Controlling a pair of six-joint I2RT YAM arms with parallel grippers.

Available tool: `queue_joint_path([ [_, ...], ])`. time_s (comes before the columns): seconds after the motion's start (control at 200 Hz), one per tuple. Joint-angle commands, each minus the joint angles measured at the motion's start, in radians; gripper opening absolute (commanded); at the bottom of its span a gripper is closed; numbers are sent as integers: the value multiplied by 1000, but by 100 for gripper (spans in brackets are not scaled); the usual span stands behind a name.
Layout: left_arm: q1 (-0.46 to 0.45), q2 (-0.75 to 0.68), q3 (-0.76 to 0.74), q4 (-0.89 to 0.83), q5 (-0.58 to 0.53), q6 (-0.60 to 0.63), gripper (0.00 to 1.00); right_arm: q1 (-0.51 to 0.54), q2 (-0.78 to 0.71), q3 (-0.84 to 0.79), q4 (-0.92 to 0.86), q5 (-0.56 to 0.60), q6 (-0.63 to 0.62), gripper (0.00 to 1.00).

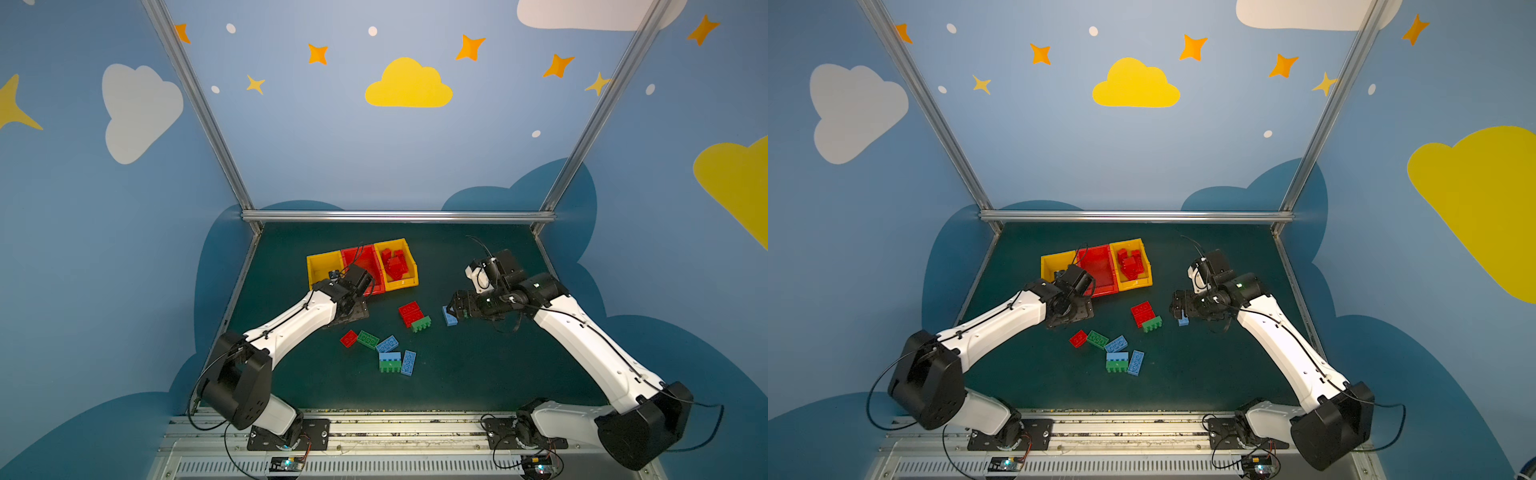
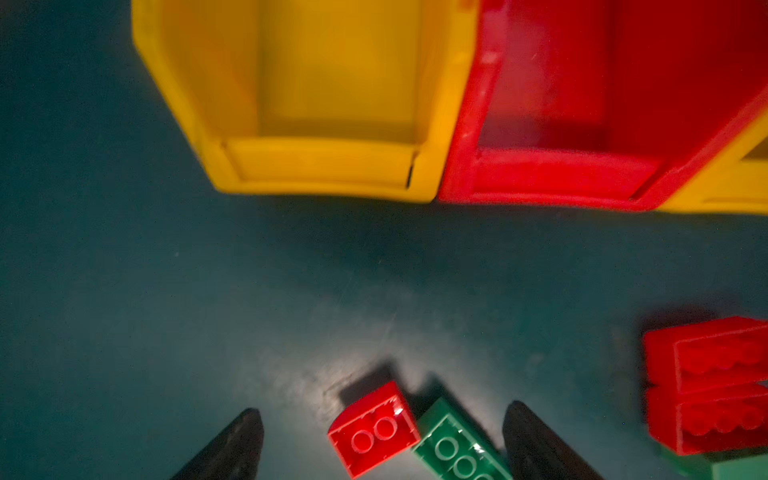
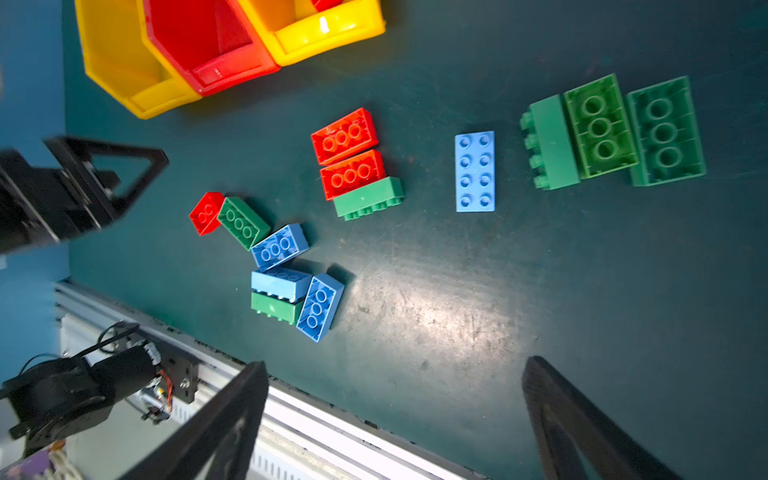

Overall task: Sort the legos into containers by color
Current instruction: 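Move the left gripper down to the small red 2x2 brick beside a green brick, then close the left gripper on the small red 2x2 brick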

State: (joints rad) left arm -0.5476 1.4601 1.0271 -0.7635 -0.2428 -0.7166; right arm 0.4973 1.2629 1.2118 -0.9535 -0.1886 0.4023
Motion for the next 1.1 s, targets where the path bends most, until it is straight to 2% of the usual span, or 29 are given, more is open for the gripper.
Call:
queue_joint_path([
  [0.0,-38,-102,-90,-19,-30,-97,89,3,-2,-15,14,-45,-22,94],
  [0.11,-67,-154,-173,-2,-16,-134,88,6,-7,-14,7,-52,-33,94],
  [0.225,-80,-128,-204,11,9,-116,87,6,-18,-10,-4,-56,-37,94],
  [0.415,-113,-35,-191,-21,-22,-57,87,8,-43,-19,-15,-48,-33,94],
  [0.731,-113,87,-149,23,-34,41,86,6,-102,-49,-43,-4,-20,94],
  [0.896,-93,153,-105,52,-47,134,86,7,-102,-45,-45,7,-14,94],
  [1.096,-48,224,-70,91,-13,207,85,6,-86,-28,-53,19,-21,94],
])
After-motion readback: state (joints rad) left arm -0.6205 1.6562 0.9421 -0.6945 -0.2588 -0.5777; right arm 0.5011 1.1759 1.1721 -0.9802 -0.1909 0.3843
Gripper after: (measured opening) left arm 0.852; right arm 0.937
